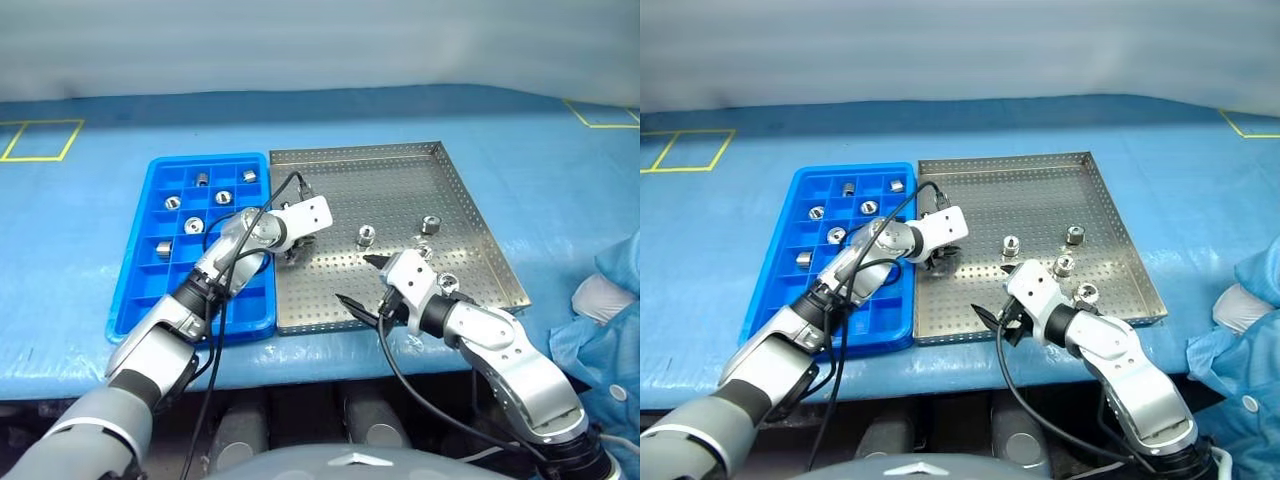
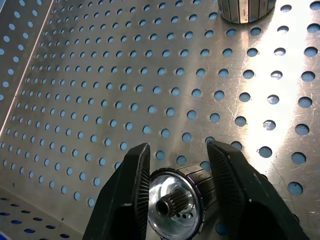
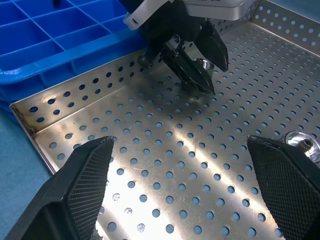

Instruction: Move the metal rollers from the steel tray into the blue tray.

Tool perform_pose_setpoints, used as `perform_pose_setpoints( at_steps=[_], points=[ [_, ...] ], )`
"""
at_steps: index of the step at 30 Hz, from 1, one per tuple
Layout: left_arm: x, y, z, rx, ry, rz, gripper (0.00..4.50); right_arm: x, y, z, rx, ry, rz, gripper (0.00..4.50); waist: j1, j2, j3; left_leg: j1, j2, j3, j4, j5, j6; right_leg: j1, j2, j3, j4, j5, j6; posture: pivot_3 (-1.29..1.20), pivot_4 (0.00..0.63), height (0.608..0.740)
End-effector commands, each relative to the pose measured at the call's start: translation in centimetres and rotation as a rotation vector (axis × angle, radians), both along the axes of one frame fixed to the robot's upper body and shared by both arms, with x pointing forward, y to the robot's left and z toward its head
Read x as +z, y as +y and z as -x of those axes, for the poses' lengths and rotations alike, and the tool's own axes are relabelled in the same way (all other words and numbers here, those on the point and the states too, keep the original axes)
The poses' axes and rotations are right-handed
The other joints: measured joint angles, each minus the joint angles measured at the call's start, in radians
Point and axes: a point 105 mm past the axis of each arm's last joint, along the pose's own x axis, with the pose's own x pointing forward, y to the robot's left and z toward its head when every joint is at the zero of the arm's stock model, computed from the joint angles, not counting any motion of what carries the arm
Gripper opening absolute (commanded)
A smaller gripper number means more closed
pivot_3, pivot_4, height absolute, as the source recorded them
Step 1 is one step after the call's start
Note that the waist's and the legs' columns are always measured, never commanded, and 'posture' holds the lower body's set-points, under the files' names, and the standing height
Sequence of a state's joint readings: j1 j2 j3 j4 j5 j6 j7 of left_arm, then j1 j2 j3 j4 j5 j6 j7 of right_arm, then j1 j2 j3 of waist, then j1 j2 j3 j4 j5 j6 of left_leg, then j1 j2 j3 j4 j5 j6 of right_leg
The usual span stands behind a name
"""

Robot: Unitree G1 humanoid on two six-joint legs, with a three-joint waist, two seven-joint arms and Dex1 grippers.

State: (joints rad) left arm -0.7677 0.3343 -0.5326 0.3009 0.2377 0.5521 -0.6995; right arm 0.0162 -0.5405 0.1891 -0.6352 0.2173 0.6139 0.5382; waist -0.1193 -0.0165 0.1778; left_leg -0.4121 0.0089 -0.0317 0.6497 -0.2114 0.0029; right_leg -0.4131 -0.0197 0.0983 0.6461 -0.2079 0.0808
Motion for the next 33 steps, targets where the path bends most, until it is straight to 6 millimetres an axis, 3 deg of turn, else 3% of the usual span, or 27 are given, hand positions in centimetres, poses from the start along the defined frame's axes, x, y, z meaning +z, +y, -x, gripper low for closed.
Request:
perform_pose_setpoints(
  at_steps=[1,6,18,21,24,27,33],
  points=[
    [0.2,1.2,-0.3,0.039,-0.007,0.007,1.53,0.8,0.5,-0.1,0.017,-0.044,-0.01,4.5,0.0,0.0,0.0,0.0,0.0,0.0,0.0,0.0,0.0,0.0,0.0,0.0,0.0,0.0,0.0,-0.09,0.15,0.74],
    [1.5,0.8,-0.2,0.042,-0.003,0.101,0.03,0.7,0.6,-0.1,0.019,-0.044,-0.01,4.5,0.0,0.0,0.0,0.0,0.0,0.0,0.0,0.0,0.0,0.0,0.0,0.0,0.0,0.0,0.0,-0.09,0.15,0.74],
    [5.8,-0.3,0.5,0.052,0.069,0.446,0.03,0.7,1.2,-0.3,0.039,-0.046,-0.019,4.5,0.024,0.0,0.0,-0.002,0.0,0.0,0.0,0.0,0.0,-0.001,0.0,0.0,-0.001,0.002,0.003,-0.08,0.15,0.74],
    [5.7,0.2,0.7,0.018,0.024,0.339,0.03,0.7,1.3,-0.3,0.045,-0.047,-0.02,4.5,0.028,0.0,0.0,-0.001,0.0,-0.001,0.0,0.0,0.0,-0.001,0.0,0.0,-0.001,0.002,0.003,-0.07,0.15,0.74],
    [6.0,0.1,1.4,-0.133,-0.062,0.146,0.03,0.7,1.5,-0.3,0.051,-0.05,-0.022,4.5,0.028,0.0,0.0,-0.001,0.0,0.0,0.0,0.0,0.0,-0.001,0.0,0.0,-0.001,0.002,0.003,-0.06,0.15,0.74],
    [6.6,0.4,1.3,-0.255,-0.136,-0.031,0.59,0.6,1.7,-0.4,0.055,-0.051,-0.027,4.5,0.039,0.0,0.0,-0.002,0.0,0.0,0.0,0.0,0.0,-0.001,0.0,0.0,-0.001,0.002,0.003,-0.06,0.15,0.74],
    [7.1,0.4,0.1,-0.377,-0.202,-0.252,2.61,0.5,2.3,-0.4,0.063,-0.056,-0.044,4.5,0.05,0.0,0.0,-0.003,-0.001,0.0,0.0,0.0,0.0,-0.001,-0.001,0.0,-0.002,-0.001,-0.002,-0.08,0.15,0.74]
  ],
)
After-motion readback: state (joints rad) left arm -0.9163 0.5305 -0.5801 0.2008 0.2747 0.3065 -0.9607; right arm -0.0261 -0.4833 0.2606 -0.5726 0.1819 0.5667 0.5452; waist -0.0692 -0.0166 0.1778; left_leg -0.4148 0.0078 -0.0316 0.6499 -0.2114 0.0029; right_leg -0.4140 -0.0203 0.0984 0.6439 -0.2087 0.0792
